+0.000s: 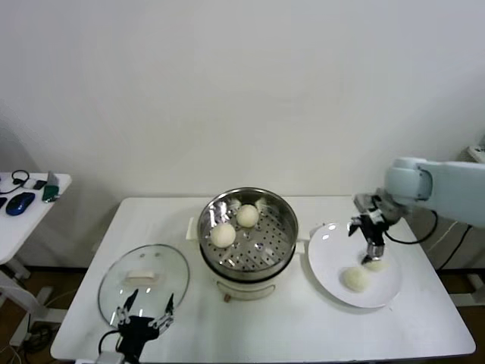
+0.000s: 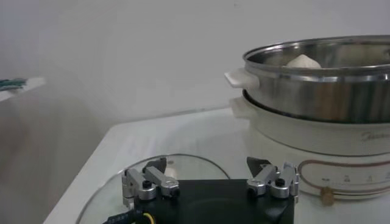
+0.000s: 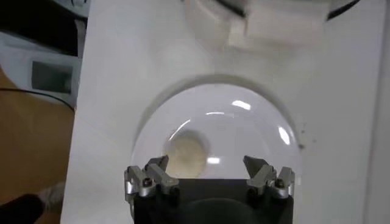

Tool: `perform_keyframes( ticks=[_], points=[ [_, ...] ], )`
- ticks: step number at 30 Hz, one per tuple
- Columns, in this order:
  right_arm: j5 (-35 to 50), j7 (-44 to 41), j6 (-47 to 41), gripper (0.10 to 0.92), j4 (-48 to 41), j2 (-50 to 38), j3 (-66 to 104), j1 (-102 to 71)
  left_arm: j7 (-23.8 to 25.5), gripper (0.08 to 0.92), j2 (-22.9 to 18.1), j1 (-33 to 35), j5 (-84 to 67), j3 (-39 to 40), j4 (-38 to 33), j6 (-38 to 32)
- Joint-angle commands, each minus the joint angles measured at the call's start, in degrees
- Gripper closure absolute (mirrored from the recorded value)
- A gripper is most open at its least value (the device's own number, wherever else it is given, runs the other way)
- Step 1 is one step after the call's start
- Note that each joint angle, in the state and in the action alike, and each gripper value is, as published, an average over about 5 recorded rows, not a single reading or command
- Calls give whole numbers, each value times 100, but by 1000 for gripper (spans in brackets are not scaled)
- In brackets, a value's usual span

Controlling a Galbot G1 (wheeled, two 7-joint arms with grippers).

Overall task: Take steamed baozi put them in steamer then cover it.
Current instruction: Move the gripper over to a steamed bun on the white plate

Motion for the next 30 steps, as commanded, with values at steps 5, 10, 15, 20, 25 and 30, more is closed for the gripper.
perform_keyframes(
  ticks=[5, 10, 15, 20, 25, 30],
  points=[
    [-892, 513, -323, 203, -391, -234, 1207, -2088, -5, 177, -21, 28, 1, 3, 46, -20],
    [-1028, 650, -344, 203, -665, -106, 1585, -2402, -4, 177, -14, 18, 6, 12, 66, -22],
    [-1032, 652, -349, 209, -706, -63, 1665, -2427, 0, 177, -1, 5, 9, 6, 61, -10],
    [-1040, 645, -334, 271, -738, -50, 1744, -2424, -1, 177, -12, -25, 15, 10, 46, 6],
    [-961, 486, -273, 345, -627, -79, 1622, -2181, -2, 177, -24, -13, 19, 8, 15, 9],
    [-876, 87, 169, 393, -469, 5, 981, -1000, -3, 177, -25, 16, 34, -13, -13, 10]
  ],
)
